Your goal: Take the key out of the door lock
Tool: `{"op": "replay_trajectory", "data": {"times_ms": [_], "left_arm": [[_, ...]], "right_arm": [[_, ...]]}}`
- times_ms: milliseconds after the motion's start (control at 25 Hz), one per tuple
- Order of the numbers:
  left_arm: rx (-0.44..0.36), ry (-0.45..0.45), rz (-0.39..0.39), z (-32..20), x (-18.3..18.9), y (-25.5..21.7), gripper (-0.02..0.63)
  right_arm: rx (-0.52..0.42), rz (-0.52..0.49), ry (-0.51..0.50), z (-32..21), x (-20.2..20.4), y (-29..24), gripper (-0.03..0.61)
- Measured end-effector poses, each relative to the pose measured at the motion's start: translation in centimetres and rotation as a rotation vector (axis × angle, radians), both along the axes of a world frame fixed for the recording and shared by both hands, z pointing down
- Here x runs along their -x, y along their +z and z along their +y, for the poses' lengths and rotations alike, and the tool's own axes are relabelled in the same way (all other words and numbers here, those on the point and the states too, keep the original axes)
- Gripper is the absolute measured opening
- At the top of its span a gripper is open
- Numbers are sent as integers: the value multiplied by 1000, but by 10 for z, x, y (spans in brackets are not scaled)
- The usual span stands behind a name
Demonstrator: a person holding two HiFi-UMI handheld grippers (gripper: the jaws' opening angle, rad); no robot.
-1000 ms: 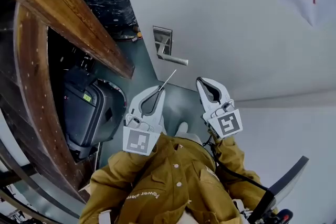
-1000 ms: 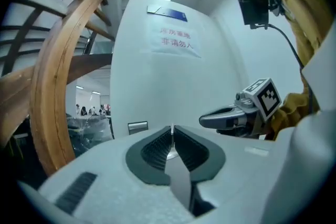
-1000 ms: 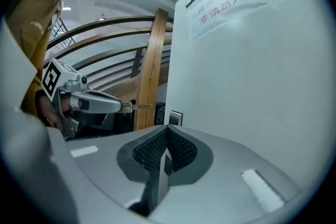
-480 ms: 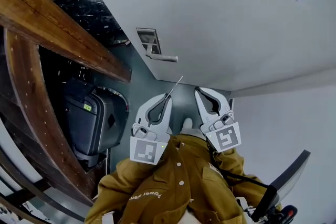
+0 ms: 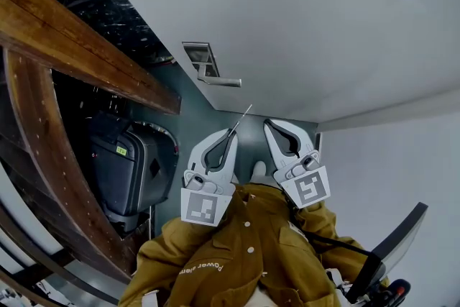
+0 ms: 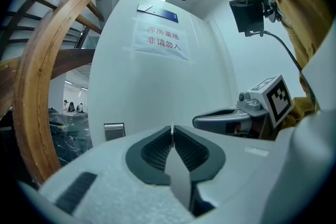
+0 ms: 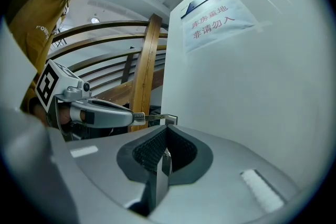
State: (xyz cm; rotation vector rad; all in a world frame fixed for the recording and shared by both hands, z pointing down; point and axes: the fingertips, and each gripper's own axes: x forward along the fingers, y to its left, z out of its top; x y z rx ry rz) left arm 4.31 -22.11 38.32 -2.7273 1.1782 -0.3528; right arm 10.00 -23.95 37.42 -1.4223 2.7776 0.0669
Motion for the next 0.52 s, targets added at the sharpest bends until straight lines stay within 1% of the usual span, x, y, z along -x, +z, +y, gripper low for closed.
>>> {"op": "replay_trajectory", "data": {"times_ms": [520], "left_arm": [[2, -7, -4, -4, -6, 1, 23]], "right_arm": [[-7, 1, -22, -6, -1, -3, 5]]}}
